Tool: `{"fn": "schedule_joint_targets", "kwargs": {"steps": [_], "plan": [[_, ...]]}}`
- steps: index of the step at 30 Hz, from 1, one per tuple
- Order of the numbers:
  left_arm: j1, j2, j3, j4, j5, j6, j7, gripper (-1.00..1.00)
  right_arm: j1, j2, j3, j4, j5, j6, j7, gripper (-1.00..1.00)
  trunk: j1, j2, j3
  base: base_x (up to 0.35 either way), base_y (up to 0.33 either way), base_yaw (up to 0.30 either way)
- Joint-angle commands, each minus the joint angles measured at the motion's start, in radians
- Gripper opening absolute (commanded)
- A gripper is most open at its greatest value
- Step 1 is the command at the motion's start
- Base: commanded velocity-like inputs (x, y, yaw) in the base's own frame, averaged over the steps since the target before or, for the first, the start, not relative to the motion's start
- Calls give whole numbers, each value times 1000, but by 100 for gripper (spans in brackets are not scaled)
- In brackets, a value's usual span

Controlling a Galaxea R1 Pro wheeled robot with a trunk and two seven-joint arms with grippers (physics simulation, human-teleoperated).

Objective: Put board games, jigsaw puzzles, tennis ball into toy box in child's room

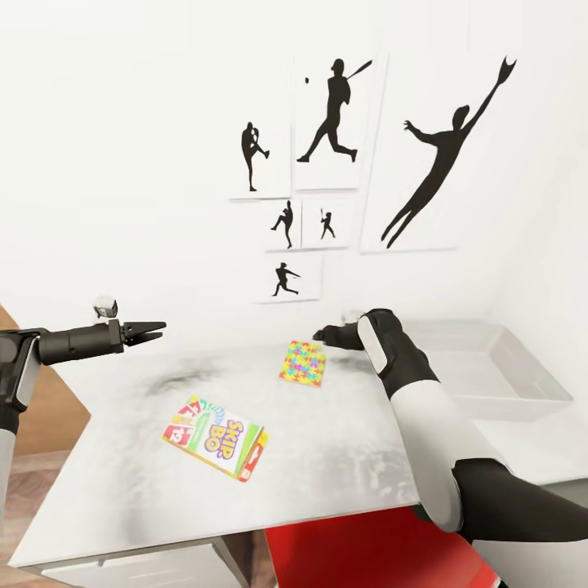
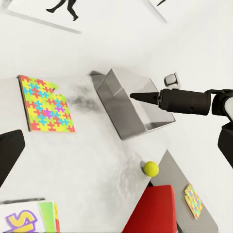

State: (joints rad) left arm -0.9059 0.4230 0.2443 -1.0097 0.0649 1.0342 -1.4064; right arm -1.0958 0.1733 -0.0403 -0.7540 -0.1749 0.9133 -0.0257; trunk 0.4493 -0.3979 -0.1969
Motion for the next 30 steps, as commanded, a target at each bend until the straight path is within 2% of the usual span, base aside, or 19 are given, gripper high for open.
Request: {"fn": "schedule_joint_targets", "kwargs": {"steps": [1,10,21,30], "plan": [[-1,0,0,0,2,10,-2,100,-1,1,-4,-1,-5,4,-3,100,1,-2,-2,52,168,0],[-1,0,0,0,3,10,-2,100,0,1,-4,-1,-5,4,-3,100,1,-2,-2,28,61,0],[-2,-1,0,0,3,10,-2,100,0,1,-4,-1,-5,4,-1,100,1,-2,-2,119,6,0],[-2,-1,1,0,3,10,-3,100,0,1,-4,-1,-5,4,-1,100,1,-2,-10,20,1,0]]}}
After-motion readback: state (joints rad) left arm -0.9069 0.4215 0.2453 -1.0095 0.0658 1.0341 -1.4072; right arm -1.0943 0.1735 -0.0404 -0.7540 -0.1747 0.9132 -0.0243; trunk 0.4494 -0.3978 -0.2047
